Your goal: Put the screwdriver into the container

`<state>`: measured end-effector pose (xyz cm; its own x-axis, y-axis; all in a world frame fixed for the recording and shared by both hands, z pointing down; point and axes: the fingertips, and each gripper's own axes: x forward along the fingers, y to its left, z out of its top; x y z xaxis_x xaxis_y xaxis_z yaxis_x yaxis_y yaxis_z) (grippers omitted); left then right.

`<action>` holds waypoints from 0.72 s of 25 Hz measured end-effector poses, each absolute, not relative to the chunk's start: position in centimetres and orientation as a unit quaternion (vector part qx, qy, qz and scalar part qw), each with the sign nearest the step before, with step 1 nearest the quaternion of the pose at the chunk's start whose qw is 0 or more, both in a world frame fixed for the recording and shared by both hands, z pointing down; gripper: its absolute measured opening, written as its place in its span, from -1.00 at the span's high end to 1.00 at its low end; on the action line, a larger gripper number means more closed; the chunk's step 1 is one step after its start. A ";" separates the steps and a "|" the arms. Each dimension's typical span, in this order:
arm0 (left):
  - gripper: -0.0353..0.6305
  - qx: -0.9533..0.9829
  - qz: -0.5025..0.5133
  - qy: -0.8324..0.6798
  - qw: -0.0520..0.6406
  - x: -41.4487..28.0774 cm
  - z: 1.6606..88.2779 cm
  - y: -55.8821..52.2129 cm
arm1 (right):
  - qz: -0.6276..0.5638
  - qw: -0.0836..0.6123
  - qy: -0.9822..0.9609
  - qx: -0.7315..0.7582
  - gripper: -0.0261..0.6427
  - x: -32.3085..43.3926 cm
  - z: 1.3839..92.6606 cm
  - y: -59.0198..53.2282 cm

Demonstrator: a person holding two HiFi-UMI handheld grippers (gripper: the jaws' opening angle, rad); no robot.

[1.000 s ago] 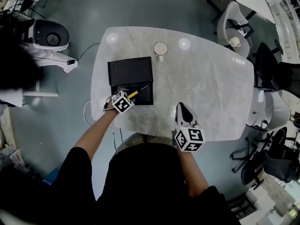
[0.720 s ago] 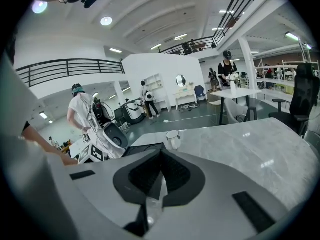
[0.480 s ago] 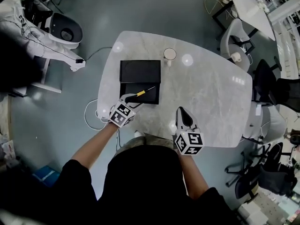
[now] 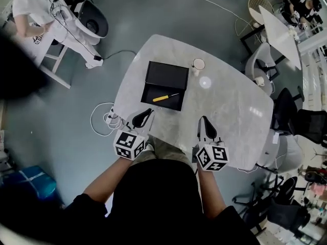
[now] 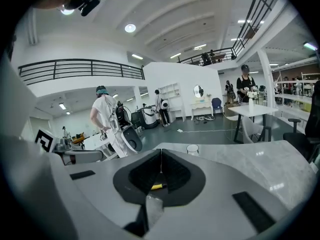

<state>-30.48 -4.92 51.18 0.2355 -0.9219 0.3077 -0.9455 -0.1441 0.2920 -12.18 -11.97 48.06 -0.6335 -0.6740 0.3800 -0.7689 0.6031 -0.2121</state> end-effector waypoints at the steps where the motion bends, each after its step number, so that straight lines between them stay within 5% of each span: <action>1: 0.78 0.752 0.014 -0.625 0.207 -30.8 50.0 -4.6 | 0.174 0.127 -0.888 0.406 0.89 -12.3 47.3 -11.9; 18: 0.84 0.739 -0.015 -0.657 0.148 -32.1 44.2 0.2 | 0.083 0.137 -0.910 0.382 0.89 -14.8 43.7 -6.5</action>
